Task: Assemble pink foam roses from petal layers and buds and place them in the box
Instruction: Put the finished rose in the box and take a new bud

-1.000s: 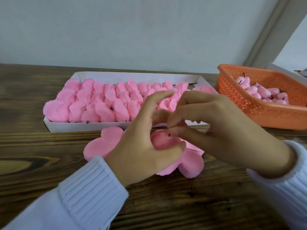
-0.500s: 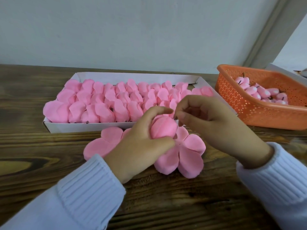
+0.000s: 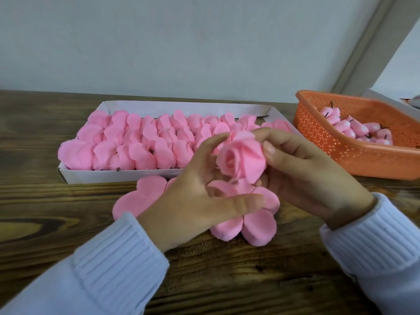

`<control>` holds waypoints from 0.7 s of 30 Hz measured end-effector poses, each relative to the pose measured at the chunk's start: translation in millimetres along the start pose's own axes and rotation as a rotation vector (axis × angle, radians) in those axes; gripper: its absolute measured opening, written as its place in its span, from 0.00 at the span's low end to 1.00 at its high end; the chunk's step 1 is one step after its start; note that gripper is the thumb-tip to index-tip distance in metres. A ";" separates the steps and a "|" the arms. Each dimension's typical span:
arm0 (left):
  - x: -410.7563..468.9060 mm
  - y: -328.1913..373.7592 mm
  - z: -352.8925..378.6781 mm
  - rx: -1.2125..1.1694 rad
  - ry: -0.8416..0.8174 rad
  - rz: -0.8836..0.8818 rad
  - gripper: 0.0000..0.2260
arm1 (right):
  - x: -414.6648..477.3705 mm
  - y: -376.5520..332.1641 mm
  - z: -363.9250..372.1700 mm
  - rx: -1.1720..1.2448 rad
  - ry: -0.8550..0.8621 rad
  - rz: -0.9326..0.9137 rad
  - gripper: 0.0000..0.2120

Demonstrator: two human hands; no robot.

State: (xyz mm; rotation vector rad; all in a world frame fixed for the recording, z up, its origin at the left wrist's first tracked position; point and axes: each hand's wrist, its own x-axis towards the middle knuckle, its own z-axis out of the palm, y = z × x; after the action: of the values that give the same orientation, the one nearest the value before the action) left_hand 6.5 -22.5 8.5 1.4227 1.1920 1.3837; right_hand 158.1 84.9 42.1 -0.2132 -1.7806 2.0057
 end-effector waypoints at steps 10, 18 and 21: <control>-7.0 6.2 10.3 0.073 0.165 0.192 0.13 | 1.7 31.4 34.4 0.353 -0.090 0.324 0.13; -8.9 12.3 13.7 0.060 0.119 0.247 0.06 | 0.0 34.8 31.0 0.461 -0.263 0.321 0.17; -9.1 12.7 16.9 0.029 0.111 0.238 0.05 | 1.0 37.2 32.8 0.425 -0.263 0.355 0.12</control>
State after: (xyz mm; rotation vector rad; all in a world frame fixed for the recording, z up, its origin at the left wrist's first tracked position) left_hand 24.9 -33.2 17.4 1.5656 1.1435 1.6323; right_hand 135.6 53.3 11.2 -0.1413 -1.4854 2.7215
